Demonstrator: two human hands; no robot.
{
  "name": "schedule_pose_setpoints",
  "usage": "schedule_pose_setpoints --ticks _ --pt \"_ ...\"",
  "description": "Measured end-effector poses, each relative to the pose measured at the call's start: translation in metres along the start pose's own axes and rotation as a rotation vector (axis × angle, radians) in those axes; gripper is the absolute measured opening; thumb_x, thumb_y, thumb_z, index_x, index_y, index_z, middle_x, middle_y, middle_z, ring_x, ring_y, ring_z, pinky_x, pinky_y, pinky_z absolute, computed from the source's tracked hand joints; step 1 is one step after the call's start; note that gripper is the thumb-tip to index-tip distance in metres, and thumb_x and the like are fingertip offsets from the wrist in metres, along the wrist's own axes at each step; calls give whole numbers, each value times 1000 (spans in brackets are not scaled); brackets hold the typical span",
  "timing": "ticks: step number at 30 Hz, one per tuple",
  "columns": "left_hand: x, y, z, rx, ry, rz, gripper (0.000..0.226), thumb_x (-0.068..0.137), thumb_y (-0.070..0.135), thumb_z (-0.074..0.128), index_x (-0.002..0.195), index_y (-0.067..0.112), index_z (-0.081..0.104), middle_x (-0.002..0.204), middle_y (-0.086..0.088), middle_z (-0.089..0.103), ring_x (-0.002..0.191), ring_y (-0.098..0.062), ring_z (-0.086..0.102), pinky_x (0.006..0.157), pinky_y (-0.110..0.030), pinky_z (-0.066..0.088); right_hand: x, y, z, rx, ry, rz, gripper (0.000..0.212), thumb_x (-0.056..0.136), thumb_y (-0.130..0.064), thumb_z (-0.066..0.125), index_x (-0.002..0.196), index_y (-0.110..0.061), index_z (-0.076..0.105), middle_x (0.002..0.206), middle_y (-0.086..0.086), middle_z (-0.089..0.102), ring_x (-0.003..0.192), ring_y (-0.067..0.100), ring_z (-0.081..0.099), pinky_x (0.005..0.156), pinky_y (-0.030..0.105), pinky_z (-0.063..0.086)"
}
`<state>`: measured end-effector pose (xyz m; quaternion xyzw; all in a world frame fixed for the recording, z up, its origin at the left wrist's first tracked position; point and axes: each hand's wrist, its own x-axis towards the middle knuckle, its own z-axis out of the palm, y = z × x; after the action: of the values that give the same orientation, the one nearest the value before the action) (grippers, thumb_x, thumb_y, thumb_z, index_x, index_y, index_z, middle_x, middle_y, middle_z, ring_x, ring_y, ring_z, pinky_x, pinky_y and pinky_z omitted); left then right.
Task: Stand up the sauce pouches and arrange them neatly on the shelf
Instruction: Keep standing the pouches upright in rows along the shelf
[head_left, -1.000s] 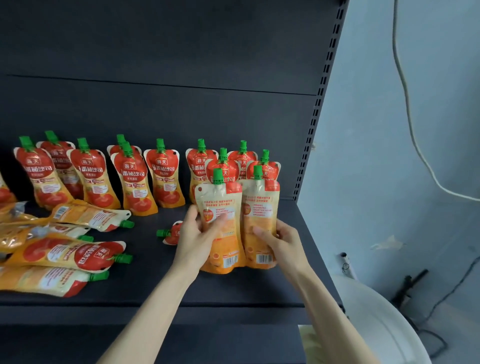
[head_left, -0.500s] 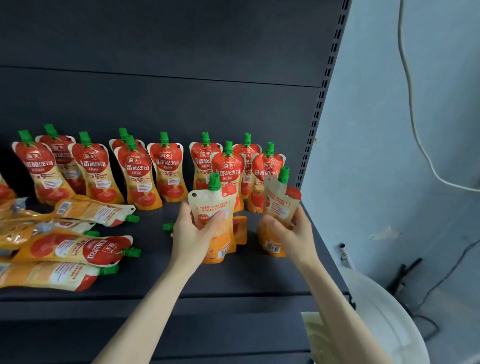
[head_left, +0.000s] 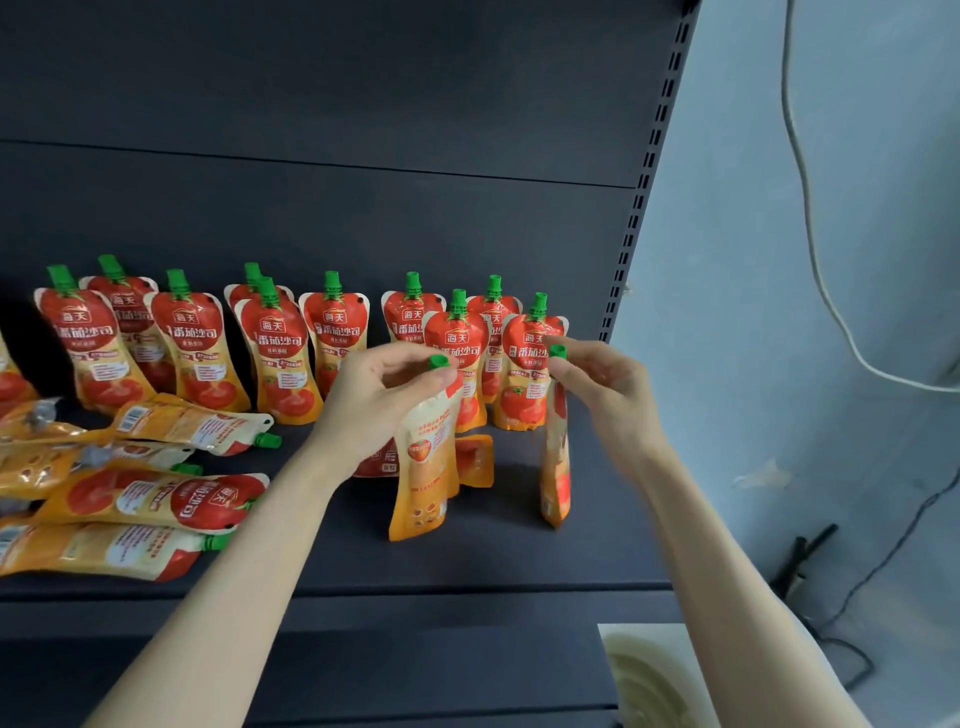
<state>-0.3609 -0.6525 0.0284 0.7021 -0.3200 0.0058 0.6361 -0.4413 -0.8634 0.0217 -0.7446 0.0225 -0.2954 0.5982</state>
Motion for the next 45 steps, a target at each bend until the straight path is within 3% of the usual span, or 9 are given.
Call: schedule_pose_setpoints --ticks 6,11,14,16,21,25,29,35,45 --pt "-1 -5 14 -34 220 27 19 73 21 77 80 12 61 87 0 70 84 -7 66 75 -18 50 -4 0 3 34 107 -31 11 82 -12 71 84 -6 63 60 -16 61 62 2 60 57 16 48" --pt "-10 -11 25 2 319 123 33 72 29 76 88 9 55 90 -2 67 90 -11 65 80 -25 51 -9 5 5 25 172 -72 16 80 -16 73 79 -12 57 62 -16 58 64 5 57 61 17 48" --pt "-16 -17 24 36 313 108 48 66 40 73 102 17 51 97 5 62 95 -3 60 83 -16 48 -14 13 4 24 153 -32 21 79 -16 74 85 -16 54 77 -3 64 67 5 63 58 17 50" --pt "-21 -27 22 -20 243 42 58 64 41 72 111 18 48 102 6 62 97 2 59 82 -14 48 -19 24 3 49 127 53 24 78 -16 74 91 -17 54 87 4 67 73 6 67 61 19 52" --pt "-36 -50 23 -192 36 -155 49 75 20 69 120 20 51 104 13 66 97 2 63 76 -13 52 -32 47 3 101 -25 199 34 78 -19 73 108 -17 59 101 -1 71 94 15 68 83 35 54" --pt "-43 -60 20 -177 -59 -222 45 79 18 68 118 30 50 112 12 64 105 -1 60 75 -11 50 -41 55 -4 89 -160 255 45 76 -24 74 117 -25 56 108 -4 69 100 12 66 85 28 53" --pt "-44 -61 17 -178 -112 -246 46 81 15 68 120 30 49 113 11 63 106 0 59 79 -14 51 -46 59 -11 86 -252 283 38 84 -1 64 116 -20 54 102 -6 70 94 7 67 76 18 52" --pt "-36 -57 18 -150 49 -198 35 76 15 73 103 32 58 100 11 69 97 -4 64 73 -16 52 -33 64 -7 24 -111 198 36 78 3 70 104 -20 60 98 -2 71 91 12 68 78 23 54" --pt "28 -53 -10 -40 195 -98 28 79 17 71 102 24 57 102 13 64 96 -3 60 75 -16 49 22 62 13 -1 -29 83 39 78 4 70 99 -27 59 96 -5 70 88 8 67 80 24 54"
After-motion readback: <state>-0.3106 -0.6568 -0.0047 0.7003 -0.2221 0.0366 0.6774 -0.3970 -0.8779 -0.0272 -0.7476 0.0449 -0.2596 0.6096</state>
